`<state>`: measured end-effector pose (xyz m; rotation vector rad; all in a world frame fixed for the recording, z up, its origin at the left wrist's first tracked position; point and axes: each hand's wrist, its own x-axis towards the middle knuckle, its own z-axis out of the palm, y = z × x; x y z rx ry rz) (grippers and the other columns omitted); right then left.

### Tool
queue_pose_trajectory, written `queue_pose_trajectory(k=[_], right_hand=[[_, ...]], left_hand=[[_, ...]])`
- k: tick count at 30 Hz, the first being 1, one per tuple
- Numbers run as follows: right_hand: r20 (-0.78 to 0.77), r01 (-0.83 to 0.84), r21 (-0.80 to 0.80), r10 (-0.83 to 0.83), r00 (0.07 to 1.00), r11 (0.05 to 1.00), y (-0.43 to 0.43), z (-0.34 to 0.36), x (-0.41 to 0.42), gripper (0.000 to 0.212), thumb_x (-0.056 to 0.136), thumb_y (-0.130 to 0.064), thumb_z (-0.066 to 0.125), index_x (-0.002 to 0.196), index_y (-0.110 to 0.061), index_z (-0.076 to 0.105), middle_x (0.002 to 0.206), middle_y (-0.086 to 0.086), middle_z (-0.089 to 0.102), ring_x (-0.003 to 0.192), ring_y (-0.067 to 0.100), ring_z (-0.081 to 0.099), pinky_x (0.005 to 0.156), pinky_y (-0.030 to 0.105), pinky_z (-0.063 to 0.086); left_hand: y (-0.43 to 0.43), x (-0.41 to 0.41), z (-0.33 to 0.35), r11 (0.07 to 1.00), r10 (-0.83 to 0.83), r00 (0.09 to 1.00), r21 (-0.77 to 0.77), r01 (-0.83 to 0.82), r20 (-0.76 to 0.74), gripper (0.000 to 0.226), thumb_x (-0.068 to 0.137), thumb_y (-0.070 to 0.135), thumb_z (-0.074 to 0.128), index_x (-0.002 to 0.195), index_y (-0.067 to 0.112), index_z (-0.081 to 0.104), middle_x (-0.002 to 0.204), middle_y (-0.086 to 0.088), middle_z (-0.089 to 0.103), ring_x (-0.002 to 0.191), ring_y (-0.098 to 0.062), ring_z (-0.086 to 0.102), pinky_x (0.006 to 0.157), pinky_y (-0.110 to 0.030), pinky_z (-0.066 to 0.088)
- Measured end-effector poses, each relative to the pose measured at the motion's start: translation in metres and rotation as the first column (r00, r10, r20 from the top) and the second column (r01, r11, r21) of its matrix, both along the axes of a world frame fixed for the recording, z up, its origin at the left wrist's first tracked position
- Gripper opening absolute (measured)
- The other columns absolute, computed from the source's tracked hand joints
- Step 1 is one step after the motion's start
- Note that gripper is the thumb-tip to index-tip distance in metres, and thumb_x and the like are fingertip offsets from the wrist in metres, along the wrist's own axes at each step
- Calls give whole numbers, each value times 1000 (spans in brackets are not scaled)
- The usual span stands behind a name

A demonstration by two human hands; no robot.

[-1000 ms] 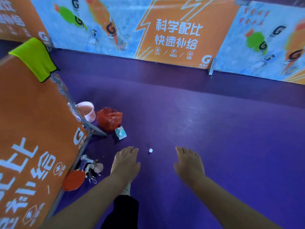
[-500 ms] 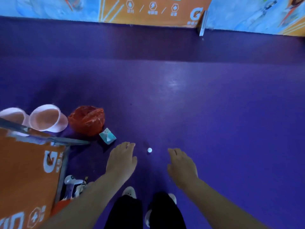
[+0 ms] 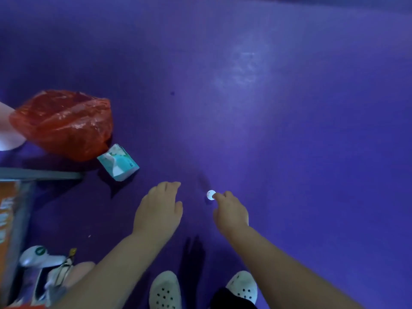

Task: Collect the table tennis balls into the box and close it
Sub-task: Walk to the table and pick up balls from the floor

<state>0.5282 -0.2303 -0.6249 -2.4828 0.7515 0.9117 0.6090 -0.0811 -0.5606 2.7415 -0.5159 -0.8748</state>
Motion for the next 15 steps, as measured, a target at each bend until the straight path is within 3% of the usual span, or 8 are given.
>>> queue_pose_trajectory(k=[5, 8, 12, 15], right_hand=[[-30, 119, -14, -119, 992, 993, 1, -120, 9, 38, 85, 3, 45, 115, -20, 50, 116, 6, 44, 74, 23, 42, 45, 25, 26], [-7, 154, -64, -155, 988, 986, 6, -166, 16, 27, 89, -5, 50, 112, -17, 47, 118, 7, 39, 71, 25, 43, 47, 27, 32], [-47, 123, -60, -126, 991, 991, 7, -197, 17, 27, 88, -3, 52, 111, -16, 45, 123, 10, 36, 61, 26, 44, 42, 28, 30], [-48, 176, -27, -177, 983, 984, -1, -180, 9, 23, 91, -4, 47, 111, -15, 44, 121, 11, 37, 59, 30, 45, 43, 28, 31]], left_hand=[[3, 5, -92, 1000, 8, 1000, -27, -8, 10, 49, 90, 22, 51, 138, 19, 43, 134, -3, 50, 118, -27, 48, 95, -39, 42], [4, 7, -125, 1000, 0, 1000, -29, 1, 21, 49, 89, 21, 51, 138, 20, 43, 131, -3, 50, 117, -27, 48, 94, -39, 41], [0, 11, -142, 999, -20, 999, -28, 21, 44, 49, 89, 21, 52, 138, 20, 43, 132, -3, 50, 116, -28, 49, 93, -40, 42], [-5, 12, -128, 999, -31, 998, -22, 32, 46, 50, 90, 22, 51, 138, 21, 41, 131, -2, 49, 117, -27, 48, 93, -39, 42]])
